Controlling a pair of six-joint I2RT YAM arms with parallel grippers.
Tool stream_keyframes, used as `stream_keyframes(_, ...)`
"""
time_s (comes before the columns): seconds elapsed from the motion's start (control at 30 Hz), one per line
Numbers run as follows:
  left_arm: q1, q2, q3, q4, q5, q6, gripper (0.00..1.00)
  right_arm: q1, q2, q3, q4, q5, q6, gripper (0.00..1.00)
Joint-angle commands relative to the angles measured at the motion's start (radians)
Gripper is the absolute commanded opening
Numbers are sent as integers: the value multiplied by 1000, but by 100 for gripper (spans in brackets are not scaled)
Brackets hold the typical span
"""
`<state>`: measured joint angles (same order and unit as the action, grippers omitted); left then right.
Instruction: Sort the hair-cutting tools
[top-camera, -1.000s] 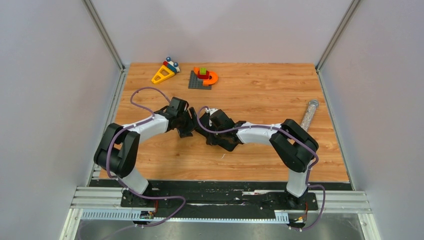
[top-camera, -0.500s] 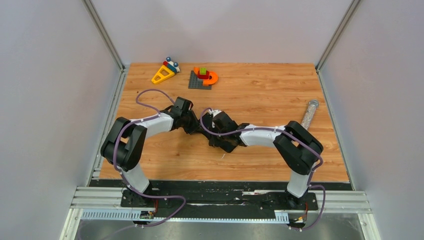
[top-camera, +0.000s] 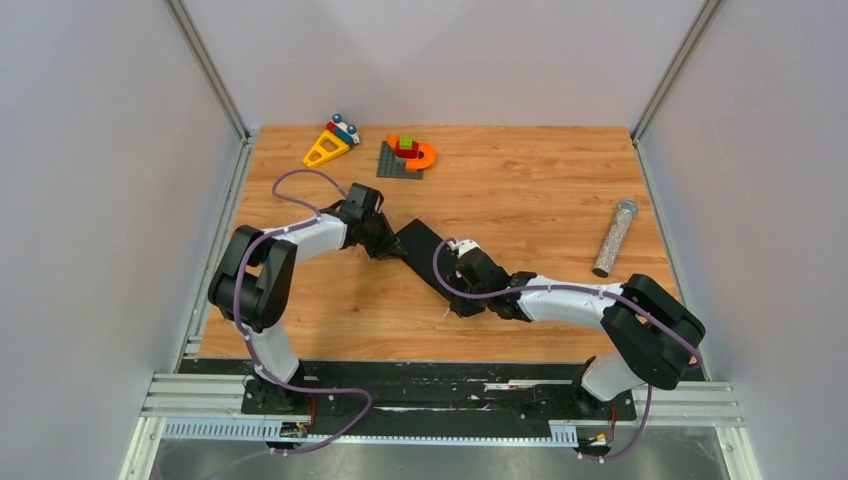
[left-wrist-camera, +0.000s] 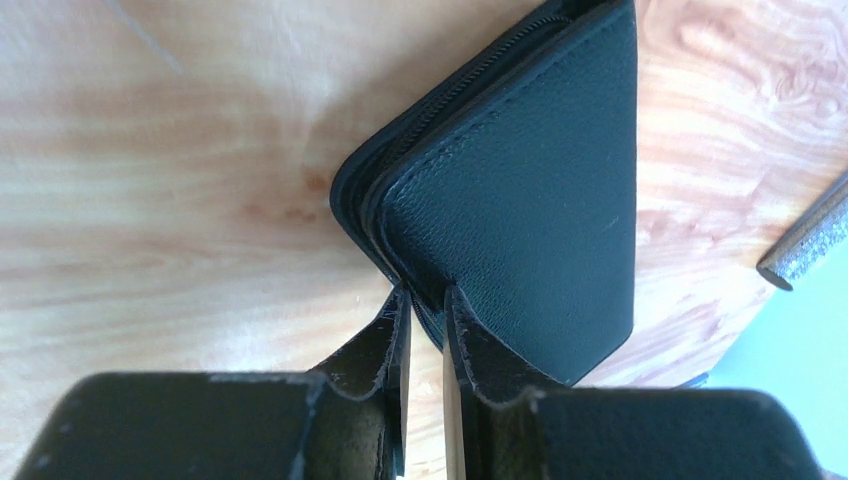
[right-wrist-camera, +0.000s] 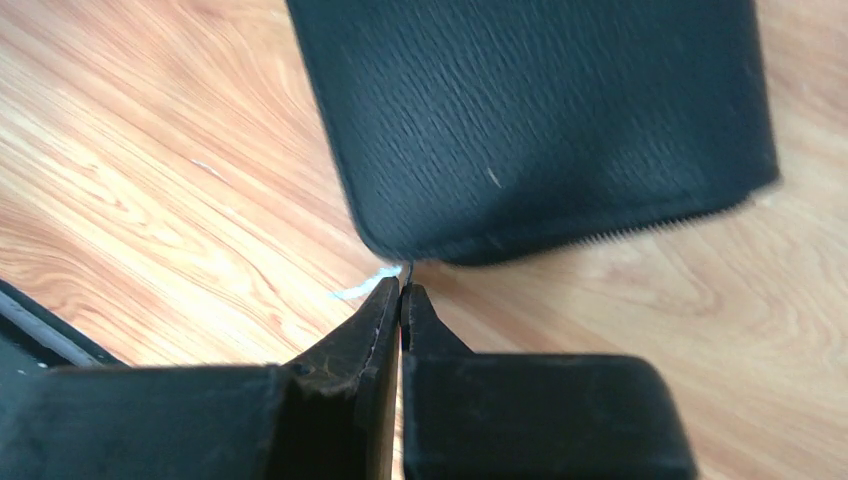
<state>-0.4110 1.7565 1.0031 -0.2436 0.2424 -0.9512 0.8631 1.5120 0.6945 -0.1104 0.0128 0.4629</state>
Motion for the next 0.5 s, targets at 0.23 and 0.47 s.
stream_keyframes(0.23,58,192,296,-89,-52,230,35,-2,49,60,-3,-51,-7,0)
stream_keyframes(0.47,58,77,201,-83,-36,245,79,-3,178,202,52,-116,-11,0)
